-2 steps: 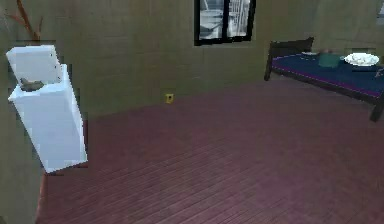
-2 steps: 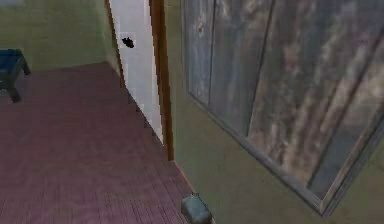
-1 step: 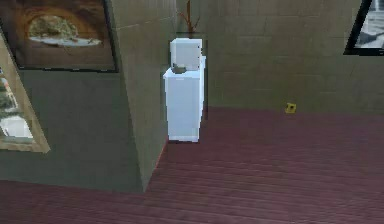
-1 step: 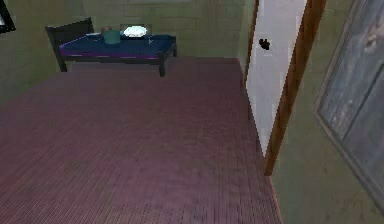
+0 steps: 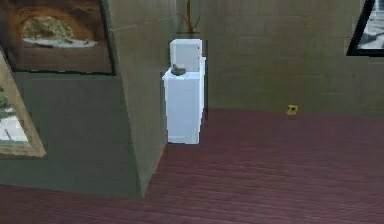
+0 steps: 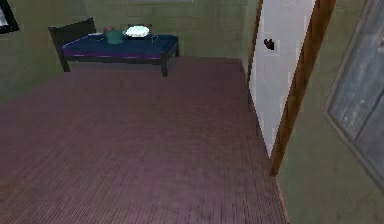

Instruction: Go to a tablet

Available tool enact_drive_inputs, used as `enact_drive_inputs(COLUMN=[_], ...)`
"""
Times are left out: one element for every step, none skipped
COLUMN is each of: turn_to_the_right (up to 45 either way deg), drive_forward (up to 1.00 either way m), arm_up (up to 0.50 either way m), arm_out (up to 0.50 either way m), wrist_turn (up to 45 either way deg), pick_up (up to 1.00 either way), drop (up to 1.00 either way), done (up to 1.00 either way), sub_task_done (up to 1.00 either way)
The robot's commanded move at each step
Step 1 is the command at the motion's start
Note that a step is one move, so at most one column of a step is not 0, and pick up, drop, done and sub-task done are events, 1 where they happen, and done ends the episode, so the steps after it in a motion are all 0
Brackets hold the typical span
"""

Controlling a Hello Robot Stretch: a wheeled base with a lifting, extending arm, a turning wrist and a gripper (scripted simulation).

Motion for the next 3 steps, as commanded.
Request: enact_drive_inputs(turn_to_the_right=[45.0, 18.0, 0.0], drive_forward=[0.00, 0.00, 1.00], arm_up=[0.00, 0.00, 0.00], arm_out=[0.00, 0.00, 0.00], wrist_turn=[0.0, 0.0, 0.0], pick_up=[0.00, 0.00, 0.00], drop=[0.00, 0.00, 0.00], done=[0.00, 0.00, 0.00], sub_task_done=[0.00, 0.00, 0.00])
